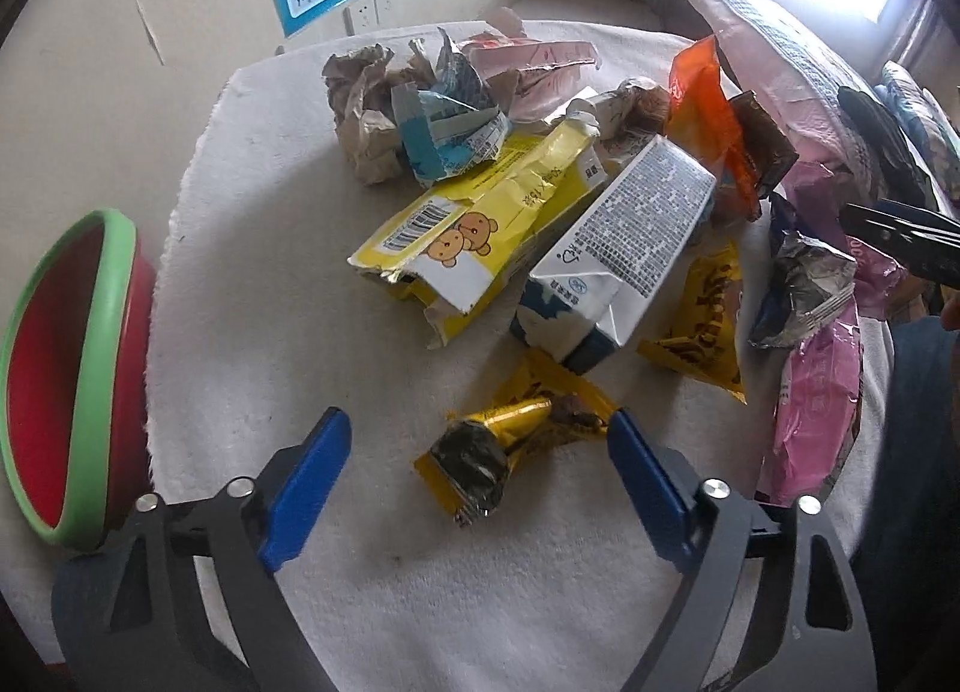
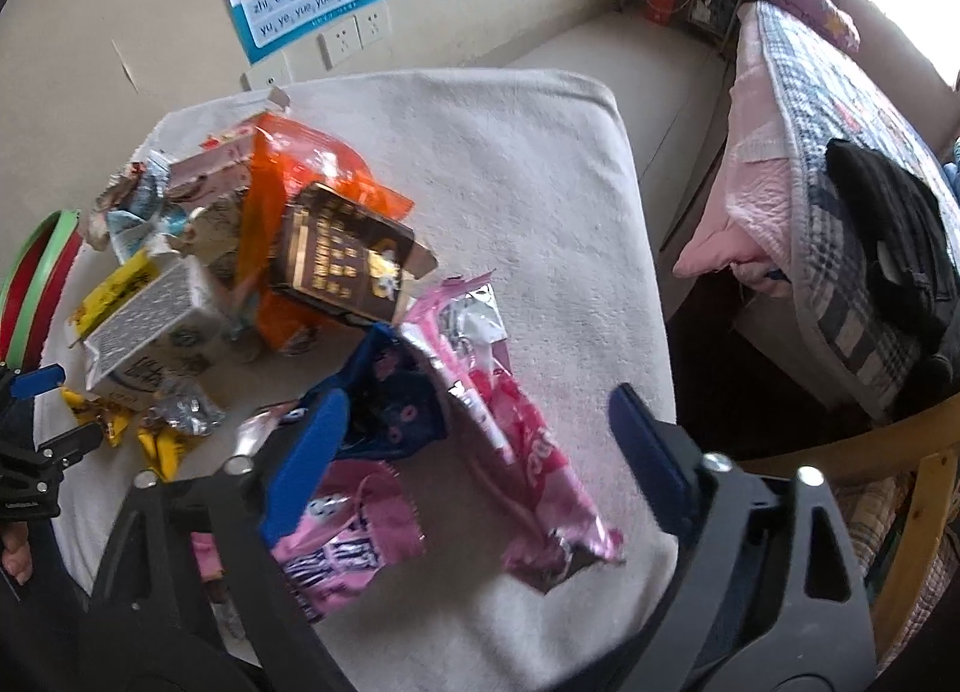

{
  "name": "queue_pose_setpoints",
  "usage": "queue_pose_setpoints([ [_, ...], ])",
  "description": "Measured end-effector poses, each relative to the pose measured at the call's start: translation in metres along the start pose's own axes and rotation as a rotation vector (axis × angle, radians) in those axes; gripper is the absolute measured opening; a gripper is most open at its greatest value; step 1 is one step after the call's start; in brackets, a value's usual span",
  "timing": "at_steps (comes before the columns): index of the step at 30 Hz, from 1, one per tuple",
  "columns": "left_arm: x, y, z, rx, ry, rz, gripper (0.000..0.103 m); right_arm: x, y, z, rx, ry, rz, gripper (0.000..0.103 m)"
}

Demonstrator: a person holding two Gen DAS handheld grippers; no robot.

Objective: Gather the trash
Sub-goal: 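Grasp the gold wrapper with the left tool while the right tool grasps the pink wrapper, then carry both wrappers to the red bucket and open both tools to drop them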

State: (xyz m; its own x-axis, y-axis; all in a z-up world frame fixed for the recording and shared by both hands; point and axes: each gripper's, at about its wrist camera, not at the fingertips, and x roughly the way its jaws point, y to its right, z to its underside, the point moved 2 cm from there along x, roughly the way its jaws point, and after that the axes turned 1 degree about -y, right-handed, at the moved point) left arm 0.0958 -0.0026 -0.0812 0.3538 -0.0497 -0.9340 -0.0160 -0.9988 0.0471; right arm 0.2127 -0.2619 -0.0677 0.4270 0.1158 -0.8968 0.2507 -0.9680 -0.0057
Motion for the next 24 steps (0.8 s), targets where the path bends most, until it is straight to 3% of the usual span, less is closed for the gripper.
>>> queue_pose_setpoints([
  [2, 0.005, 0.000, -0.003, 0.006, -0.008, 0.005, 0.075, 0.008, 0.001, -0.001, -0.006, -0.021, -0.011, 0.073],
  [5, 0.010, 0.000, -0.003, 0.012, -0.026, 0.021, 0.069, 0.020, 0.001, 0.000, -0.010, -0.054, -0.036, 0.055],
  [12, 0.017, -0.003, -0.001, -0.013, -0.046, 0.063, 0.027, 0.025, 0.005, 0.005, -0.010, -0.055, -0.064, 0.021],
  [14, 0.015, -0.003, -0.001, -0.023, -0.038, 0.077, 0.021, 0.021, 0.008, 0.005, -0.006, -0.039, -0.063, 0.016],
  [24, -0.007, -0.006, 0.006, -0.047, 0.000, 0.105, 0.019, -0.020, 0.007, -0.003, -0.001, 0.046, -0.063, 0.013],
])
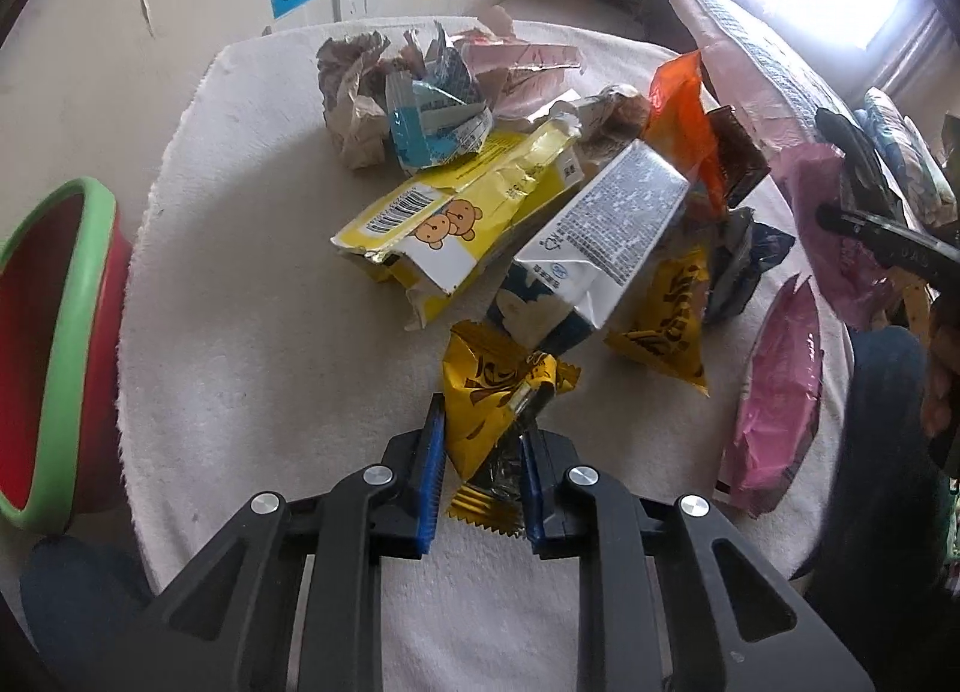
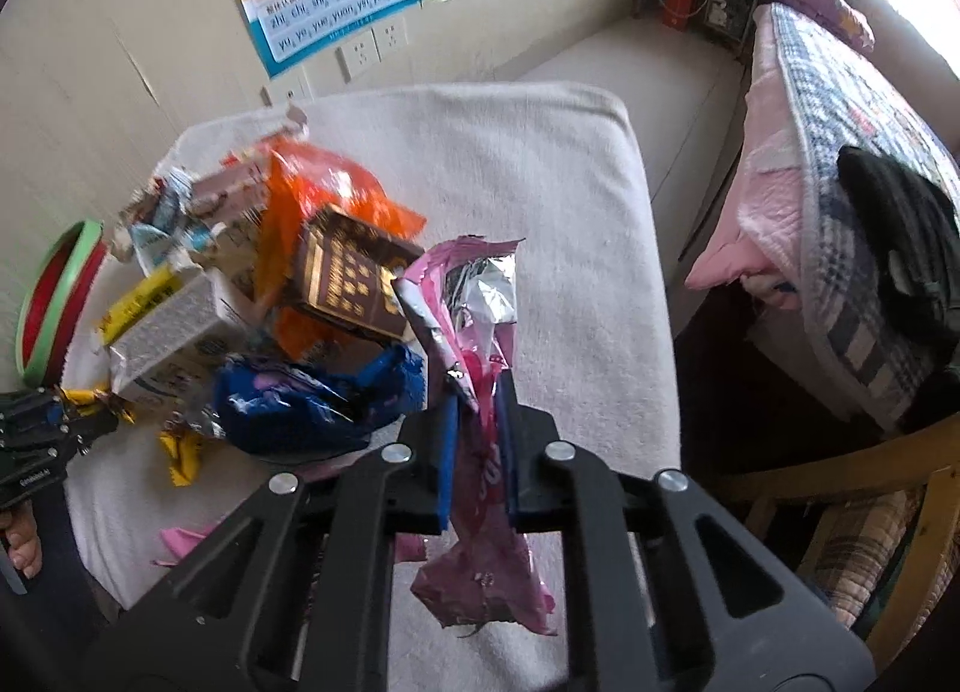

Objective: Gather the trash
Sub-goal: 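Carry both wrappers to the red bucket and open both tools to drop them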

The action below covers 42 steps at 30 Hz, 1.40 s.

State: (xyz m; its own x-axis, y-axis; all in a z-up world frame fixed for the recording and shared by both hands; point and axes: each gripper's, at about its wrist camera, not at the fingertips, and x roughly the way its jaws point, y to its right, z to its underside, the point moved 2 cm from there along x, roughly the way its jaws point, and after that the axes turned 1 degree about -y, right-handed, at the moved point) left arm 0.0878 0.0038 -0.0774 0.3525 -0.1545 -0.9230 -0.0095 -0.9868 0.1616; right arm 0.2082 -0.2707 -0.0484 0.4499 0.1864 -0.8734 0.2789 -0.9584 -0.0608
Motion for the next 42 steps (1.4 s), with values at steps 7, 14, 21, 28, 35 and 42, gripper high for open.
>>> queue_pose_setpoints([
  [7, -0.029, -0.007, 0.010, -0.040, 0.062, -0.014, 0.020, -0.044, -0.018, -0.009, -0.019, 0.079, -0.026, 0.013],
  [14, -0.075, -0.028, 0.006, -0.102, 0.173, -0.060, 0.020, -0.074, -0.075, -0.021, -0.088, 0.124, -0.114, 0.013],
  [21, -0.114, -0.079, -0.005, -0.202, 0.253, -0.109, 0.020, -0.102, -0.147, -0.051, -0.199, 0.164, -0.229, 0.013],
  [28, -0.145, -0.136, -0.007, -0.299, 0.307, -0.179, 0.020, -0.115, -0.227, -0.073, -0.314, 0.193, -0.331, 0.013],
  [35, -0.161, -0.190, -0.003, -0.386, 0.329, -0.216, 0.020, -0.109, -0.304, -0.090, -0.416, 0.205, -0.406, 0.013],
  [42, -0.170, -0.233, 0.006, -0.453, 0.338, -0.232, 0.020, -0.098, -0.371, -0.103, -0.496, 0.184, -0.492, 0.013],
])
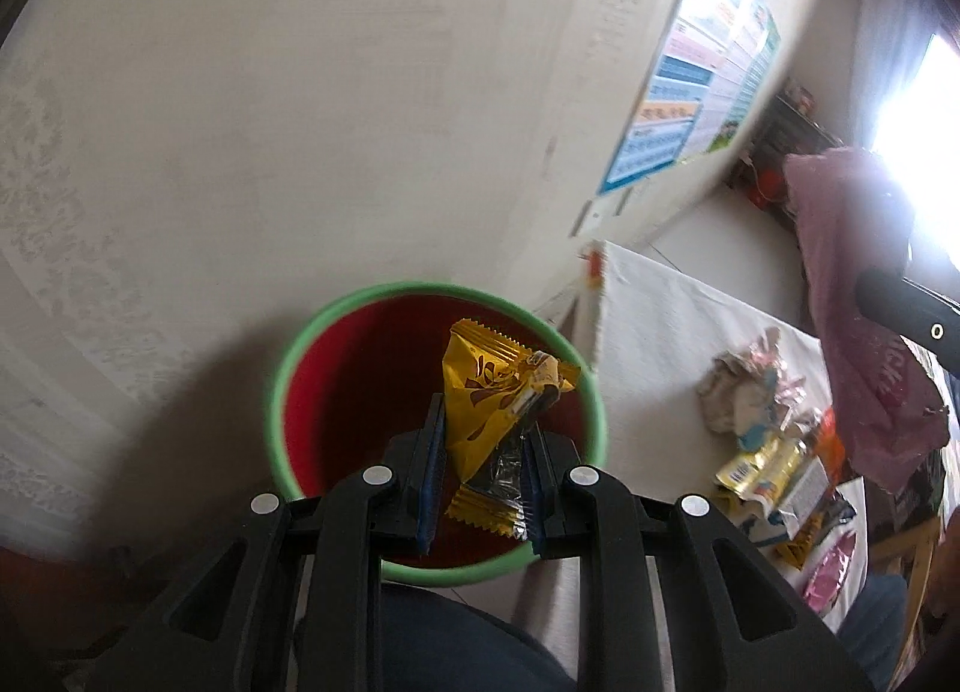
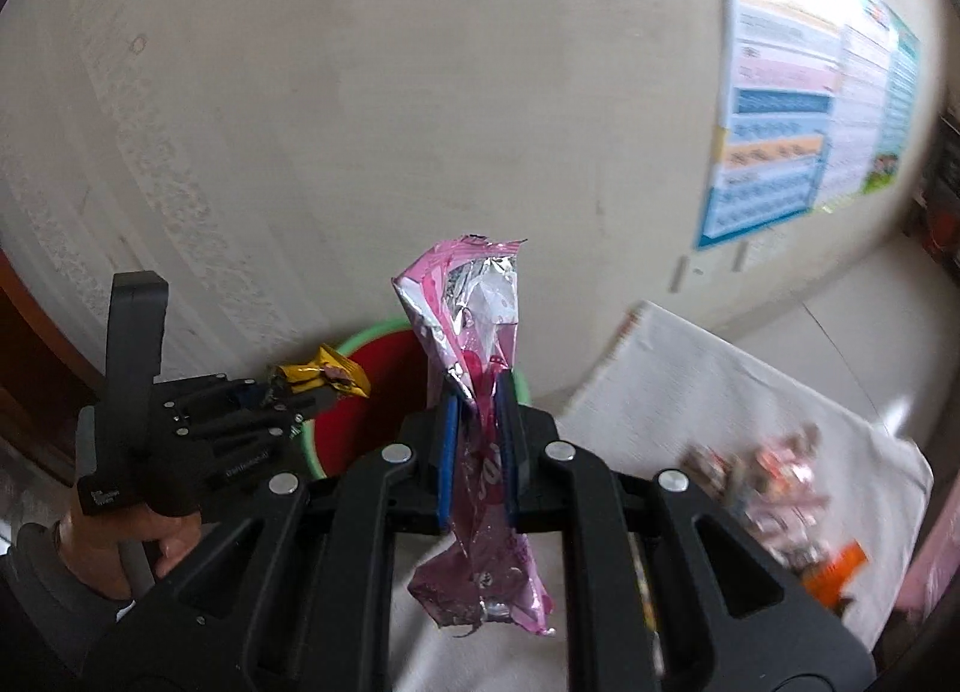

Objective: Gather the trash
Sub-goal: 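Carry both wrappers to the red bucket and open both tools to drop them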

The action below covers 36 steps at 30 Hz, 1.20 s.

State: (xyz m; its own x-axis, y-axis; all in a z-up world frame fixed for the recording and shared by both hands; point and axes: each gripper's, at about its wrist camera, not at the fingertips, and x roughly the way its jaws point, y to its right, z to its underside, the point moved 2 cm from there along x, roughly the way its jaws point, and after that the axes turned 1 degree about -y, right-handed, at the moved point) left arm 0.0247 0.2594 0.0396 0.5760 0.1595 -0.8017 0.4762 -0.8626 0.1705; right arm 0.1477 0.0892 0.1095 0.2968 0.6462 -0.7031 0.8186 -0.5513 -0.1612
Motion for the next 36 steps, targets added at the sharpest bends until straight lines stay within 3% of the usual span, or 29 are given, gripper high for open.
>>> queue_pose_setpoints([
  [5, 0.005, -0.023, -0.004, -0.040, -0.005, -0.001, 0.020, 0.039, -0.021, 0.003, -0.056, -0.057, -0.055, 0.013],
  [11, 0.020, -0.037, 0.002, -0.050, -0.042, 0.005, 0.021, 0.068, -0.027, 0.001, -0.017, -0.075, -0.124, 0.013],
  [23, 0.039, -0.057, -0.004, -0.059, -0.079, 0.001, 0.022, 0.129, -0.027, -0.011, 0.024, -0.131, -0.158, 0.013],
  [25, 0.041, -0.058, -0.005, -0.064, -0.079, -0.003, 0.037, 0.136, -0.025, -0.009, 0.028, -0.144, -0.157, 0.014],
  [27, 0.041, -0.059, -0.005, -0.072, -0.073, -0.010, 0.061, 0.138, -0.023, -0.008, 0.043, -0.153, -0.153, 0.031],
  [28, 0.042, -0.059, -0.005, -0.074, -0.072, -0.012, 0.062, 0.139, -0.022, -0.007, 0.045, -0.152, -0.144, 0.034],
  [30, 0.043, -0.059, -0.004, -0.077, -0.079, -0.012, 0.067, 0.137, -0.020, -0.007, 0.049, -0.151, -0.127, 0.052],
  [31, 0.043, -0.058, -0.003, -0.078, -0.081, -0.013, 0.069, 0.136, -0.019, -0.006, 0.053, -0.147, -0.123, 0.056],
  [36, 0.038, -0.052, 0.003, -0.073, -0.078, -0.010, 0.081, 0.121, -0.015, -0.008, 0.067, -0.123, -0.100, 0.068],
])
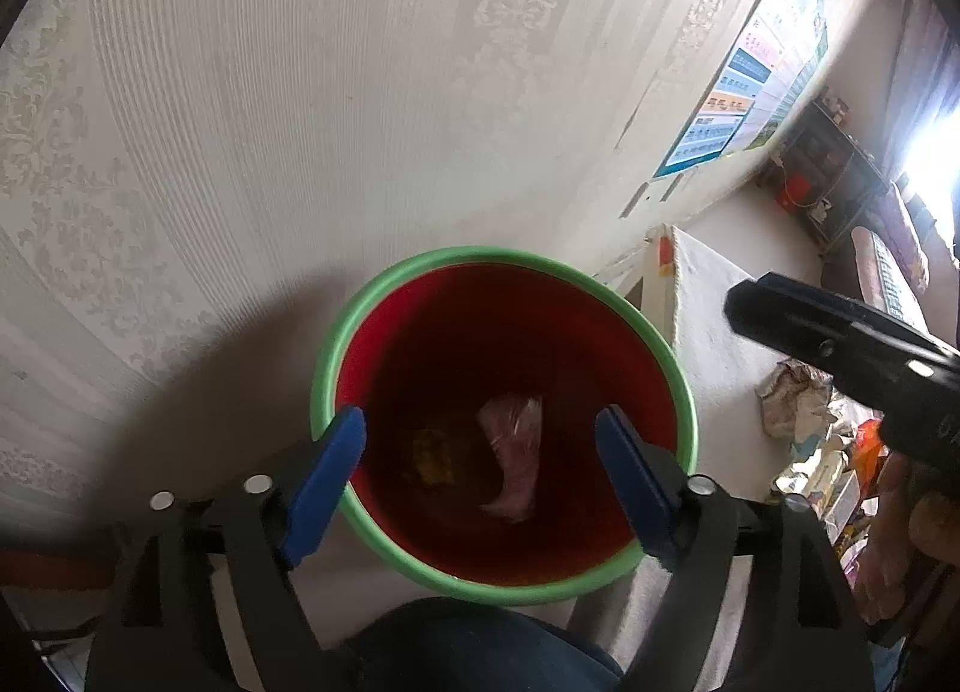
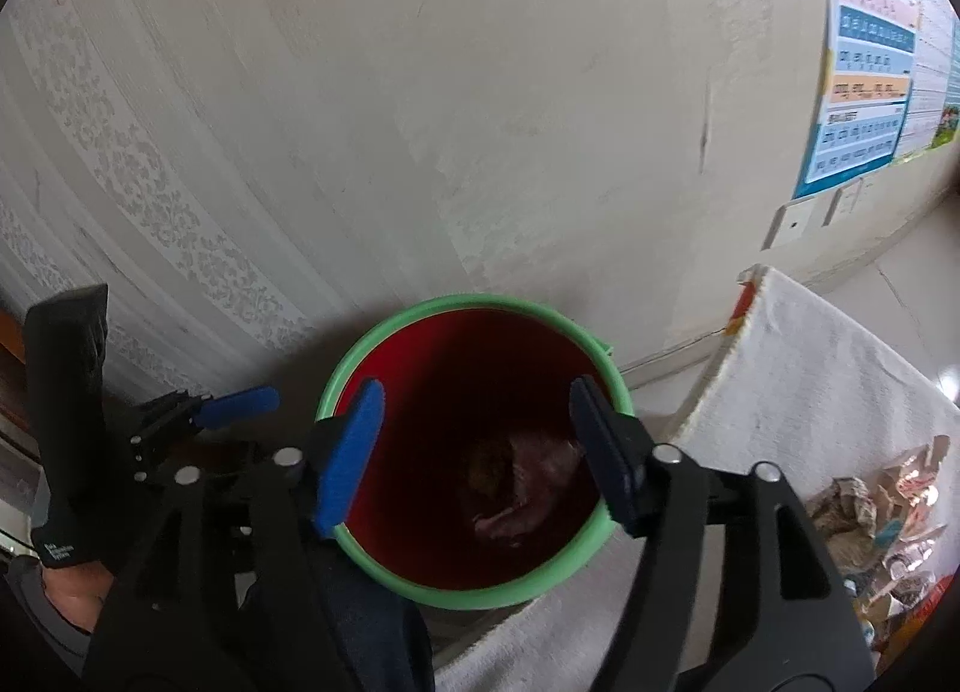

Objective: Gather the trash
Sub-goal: 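Carry both wrappers to the red bucket and open both tools to drop them, then move both open tools back over the pile on the table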

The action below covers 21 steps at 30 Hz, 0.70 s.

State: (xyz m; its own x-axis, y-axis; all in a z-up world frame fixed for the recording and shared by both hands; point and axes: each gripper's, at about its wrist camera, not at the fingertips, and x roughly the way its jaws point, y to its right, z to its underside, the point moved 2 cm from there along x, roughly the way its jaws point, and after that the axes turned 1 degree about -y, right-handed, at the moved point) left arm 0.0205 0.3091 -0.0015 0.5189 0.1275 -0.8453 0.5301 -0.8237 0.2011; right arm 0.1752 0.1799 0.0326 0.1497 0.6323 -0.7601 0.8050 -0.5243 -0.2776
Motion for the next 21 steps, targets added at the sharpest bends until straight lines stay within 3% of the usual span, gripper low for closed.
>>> queue_pose_setpoints([
  [3, -0.004, 0.009, 0.003, 0.005, 0.000, -0.002, 0.088, -0.019, 0.005, 0.007, 0.023, 0.021, 0.033, 0.075],
  [8, -0.011, 0.048, 0.016, 0.058, -0.005, 0.037, 0.090, -0.059, 0.019, 0.031, 0.061, 0.061, 0.082, 0.082],
  [21, -0.030, 0.179, 0.070, 0.250, -0.012, 0.171, 0.090, -0.178, 0.107, 0.131, 0.211, 0.141, 0.307, 0.084],
])
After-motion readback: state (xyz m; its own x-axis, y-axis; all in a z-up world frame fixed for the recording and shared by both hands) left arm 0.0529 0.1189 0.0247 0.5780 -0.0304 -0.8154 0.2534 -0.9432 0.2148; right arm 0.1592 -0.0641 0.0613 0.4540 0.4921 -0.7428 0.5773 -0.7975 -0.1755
